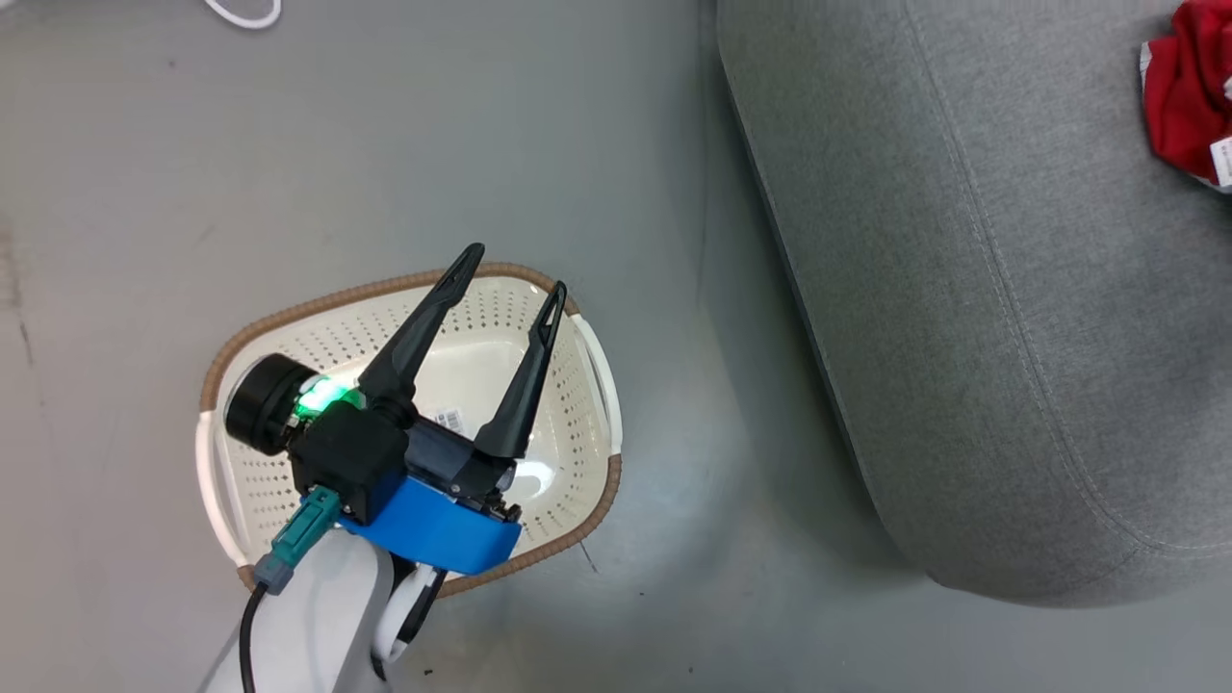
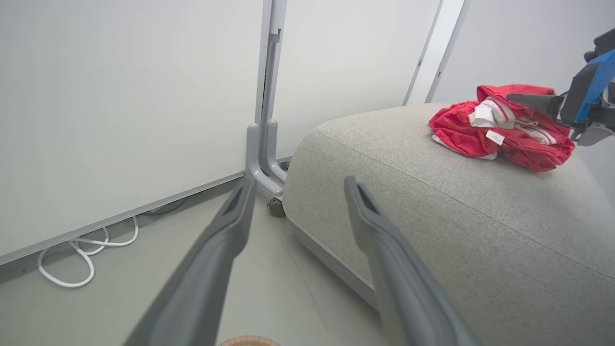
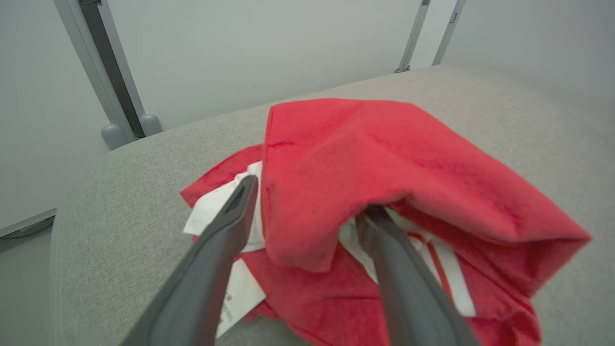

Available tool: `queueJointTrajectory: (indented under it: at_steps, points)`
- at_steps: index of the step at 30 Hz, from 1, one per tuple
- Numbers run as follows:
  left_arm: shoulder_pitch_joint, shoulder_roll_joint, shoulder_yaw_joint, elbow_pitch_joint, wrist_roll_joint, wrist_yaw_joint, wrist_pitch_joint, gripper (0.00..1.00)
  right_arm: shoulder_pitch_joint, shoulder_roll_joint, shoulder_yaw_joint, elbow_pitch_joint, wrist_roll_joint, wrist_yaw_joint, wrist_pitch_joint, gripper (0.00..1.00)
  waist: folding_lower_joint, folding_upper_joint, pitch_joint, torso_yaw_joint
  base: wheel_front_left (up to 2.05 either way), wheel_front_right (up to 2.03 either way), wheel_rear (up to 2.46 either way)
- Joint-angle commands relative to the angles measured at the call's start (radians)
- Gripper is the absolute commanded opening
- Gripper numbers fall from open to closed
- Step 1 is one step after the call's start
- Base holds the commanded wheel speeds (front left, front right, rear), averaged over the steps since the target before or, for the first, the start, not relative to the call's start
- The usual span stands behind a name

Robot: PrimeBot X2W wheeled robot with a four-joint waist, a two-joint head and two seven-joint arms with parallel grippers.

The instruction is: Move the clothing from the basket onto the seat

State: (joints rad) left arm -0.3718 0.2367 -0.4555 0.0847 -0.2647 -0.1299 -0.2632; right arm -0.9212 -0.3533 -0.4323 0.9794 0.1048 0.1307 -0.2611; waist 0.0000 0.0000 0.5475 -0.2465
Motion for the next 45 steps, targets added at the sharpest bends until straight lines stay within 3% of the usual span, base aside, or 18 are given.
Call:
queueJointTrajectory:
  at_steps: [1, 11, 22, 34, 45]
  points:
    - [0.013, -0.005, 0.013, 0.005, -0.004, 0.000, -0.002, 1.00, 0.025, 0.006, 0.006, -0.006, -0.006, 0.000, -0.005, 1.00, 0.0000, 0.0000, -0.050, 0.014, 0.00, 0.00, 0.00]
    - [0.136, -0.074, 0.088, 0.051, -0.036, -0.001, -0.002, 1.00, 0.232, 0.067, 0.086, -0.095, -0.010, 0.000, 0.001, 1.00, 0.0000, 0.0000, -0.249, 0.059, 0.00, 0.00, 0.00]
    - [0.254, -0.129, 0.183, 0.099, -0.061, -0.001, -0.002, 1.00, 0.492, 0.174, 0.186, -0.362, 0.025, 0.000, 0.067, 1.00, 0.0000, 0.0000, -0.411, 0.117, 0.00, 0.00, 0.00]
    - [0.329, -0.163, 0.311, 0.171, -0.046, -0.001, -0.002, 1.00, 0.751, 0.277, 0.251, -0.685, 0.009, 0.000, 0.133, 1.00, 0.0000, 0.0000, -0.513, 0.221, 0.00, 0.00, 0.00]
    - [0.359, -0.167, 0.382, 0.217, -0.037, -0.001, -0.002, 1.00, 0.872, 0.301, 0.342, -0.789, 0.042, 0.000, 0.179, 1.00, 0.0000, 0.0000, -0.548, 0.286, 0.00, 0.00, 0.00]
